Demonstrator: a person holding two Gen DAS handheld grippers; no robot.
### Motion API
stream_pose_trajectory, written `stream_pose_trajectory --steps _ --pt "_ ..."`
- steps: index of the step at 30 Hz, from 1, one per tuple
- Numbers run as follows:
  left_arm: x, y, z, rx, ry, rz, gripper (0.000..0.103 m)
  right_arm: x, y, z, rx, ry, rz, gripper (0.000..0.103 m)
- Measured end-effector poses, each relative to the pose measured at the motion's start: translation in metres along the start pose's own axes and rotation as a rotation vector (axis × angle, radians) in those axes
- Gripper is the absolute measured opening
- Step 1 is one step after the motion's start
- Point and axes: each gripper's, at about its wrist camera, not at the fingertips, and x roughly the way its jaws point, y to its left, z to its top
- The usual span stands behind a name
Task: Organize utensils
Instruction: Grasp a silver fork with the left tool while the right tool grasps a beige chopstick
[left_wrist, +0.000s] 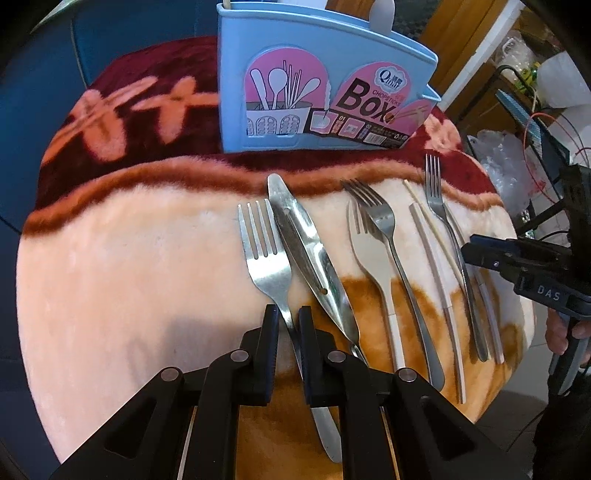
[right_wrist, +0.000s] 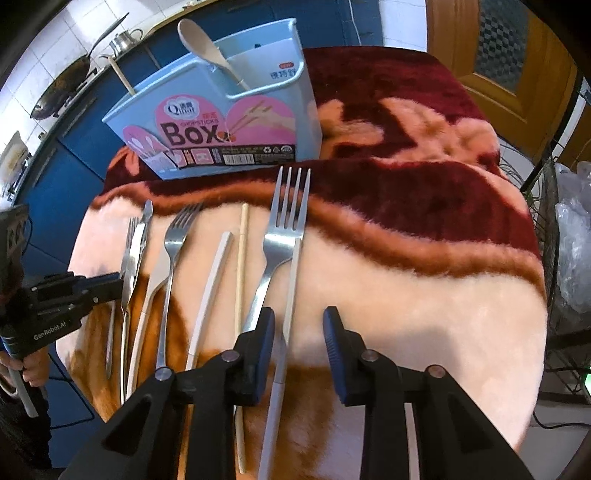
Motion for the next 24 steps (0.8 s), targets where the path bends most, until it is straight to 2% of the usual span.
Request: stream_pose_trajectory --steps 5,7,9,11,17,24 --pt "0.000 0.003 0.001 -0.010 -0.016 -0.014 0.010 0.004 0.006 0.005 -0.027 0.006 -0.033 0.029" --pt "-0.001 0.003 -0.002 -0.001 -0.029 -0.006 0.008 0.003 0.005 0.004 -0.032 -0.010 -0.050 0.016" --pt "-0.004 0.003 -0.006 0.000 -0.052 -0.001 0.006 0.001 0.000 0.002 -0.008 -0.036 -0.031 0.009" --pt "-0.008 0.002 -0.011 0.011 -0.080 0.003 0.004 -0.003 -0.007 -0.001 0.034 -0.063 0.009 0.007" --pt "-0.026 0.003 -0.030 0.012 -0.198 -0.016 0.004 -0.027 -0.008 -0.012 0.052 -0.224 0.064 0.007" --pt "-0.057 0.010 -0.031 -0.025 -0.385 -0.033 0.004 -0.055 0.013 -0.022 0.000 -0.431 0.042 0.007"
